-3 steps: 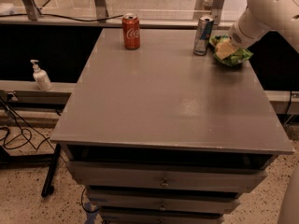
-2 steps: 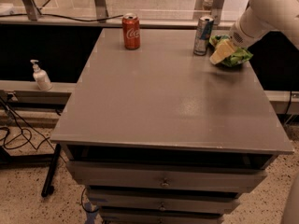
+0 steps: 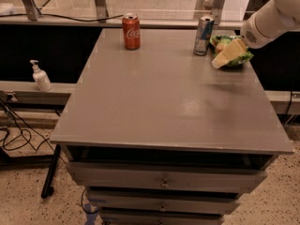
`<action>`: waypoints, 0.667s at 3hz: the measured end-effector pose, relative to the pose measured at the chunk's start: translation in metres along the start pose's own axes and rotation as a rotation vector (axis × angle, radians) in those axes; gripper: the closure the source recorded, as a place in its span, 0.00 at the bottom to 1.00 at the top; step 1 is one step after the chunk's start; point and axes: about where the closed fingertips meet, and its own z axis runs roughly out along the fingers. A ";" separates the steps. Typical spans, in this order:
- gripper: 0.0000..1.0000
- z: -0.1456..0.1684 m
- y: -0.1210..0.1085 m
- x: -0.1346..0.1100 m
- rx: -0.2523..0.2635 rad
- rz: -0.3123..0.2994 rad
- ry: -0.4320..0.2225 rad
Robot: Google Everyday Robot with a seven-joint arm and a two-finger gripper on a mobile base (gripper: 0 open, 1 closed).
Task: Move green rice chip bag near redbull can
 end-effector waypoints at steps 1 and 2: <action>0.00 -0.047 0.025 0.018 -0.058 -0.064 -0.025; 0.00 -0.099 0.040 0.035 -0.121 -0.145 -0.072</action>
Offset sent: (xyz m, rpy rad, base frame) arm -0.1735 -0.0153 0.0871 0.0222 -0.0322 0.3871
